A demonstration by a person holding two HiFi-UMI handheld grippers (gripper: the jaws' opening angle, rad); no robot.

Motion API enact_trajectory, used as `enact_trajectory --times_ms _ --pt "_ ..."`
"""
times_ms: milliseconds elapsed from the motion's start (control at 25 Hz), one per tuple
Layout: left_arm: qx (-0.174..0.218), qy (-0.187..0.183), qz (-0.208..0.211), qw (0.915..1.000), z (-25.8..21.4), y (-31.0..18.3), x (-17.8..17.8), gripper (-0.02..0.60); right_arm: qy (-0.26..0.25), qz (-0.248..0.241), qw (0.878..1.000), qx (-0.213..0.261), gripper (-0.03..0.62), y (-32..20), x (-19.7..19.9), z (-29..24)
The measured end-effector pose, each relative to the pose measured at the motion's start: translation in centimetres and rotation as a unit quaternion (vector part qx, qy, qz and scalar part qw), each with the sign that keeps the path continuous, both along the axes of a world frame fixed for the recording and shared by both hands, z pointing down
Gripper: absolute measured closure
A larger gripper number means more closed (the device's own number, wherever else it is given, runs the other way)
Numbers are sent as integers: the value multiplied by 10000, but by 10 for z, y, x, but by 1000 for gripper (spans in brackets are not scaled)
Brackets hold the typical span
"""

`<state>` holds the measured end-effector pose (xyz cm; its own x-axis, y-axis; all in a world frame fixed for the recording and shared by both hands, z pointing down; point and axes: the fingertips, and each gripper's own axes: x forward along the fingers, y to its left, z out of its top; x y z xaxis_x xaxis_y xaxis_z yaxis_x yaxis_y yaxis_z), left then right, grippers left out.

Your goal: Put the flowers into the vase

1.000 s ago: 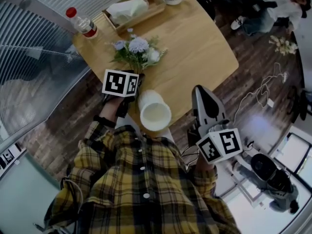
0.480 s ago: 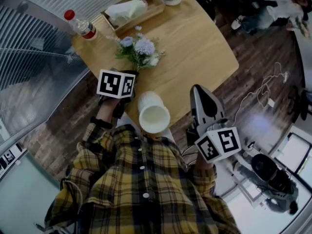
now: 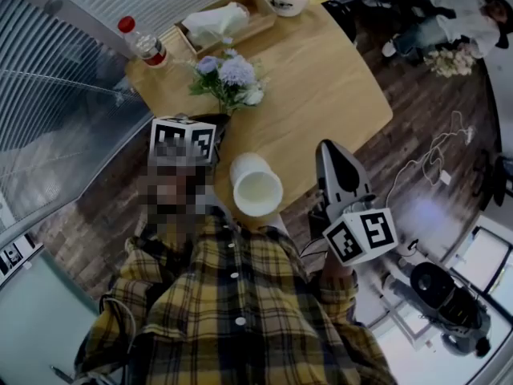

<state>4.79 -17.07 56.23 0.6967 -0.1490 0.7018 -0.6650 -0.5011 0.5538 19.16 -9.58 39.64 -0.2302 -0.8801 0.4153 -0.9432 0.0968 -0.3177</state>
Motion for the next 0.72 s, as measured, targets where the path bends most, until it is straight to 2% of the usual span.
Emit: enact_trajectory --times_ms 200,400,720 --pt "327 450 -225 9982 -35 -11 -5 558 38 -42 9999 104 582 0 -2 -3" --pt "730 790 -278 9938 -80 -14 -8 560 115 -115 9997 156 582 5 -10 -8" --pt "1519 1386 -330 9781 -161 -21 -9 560 178 -184 9989 385 582 5 -15 -24"
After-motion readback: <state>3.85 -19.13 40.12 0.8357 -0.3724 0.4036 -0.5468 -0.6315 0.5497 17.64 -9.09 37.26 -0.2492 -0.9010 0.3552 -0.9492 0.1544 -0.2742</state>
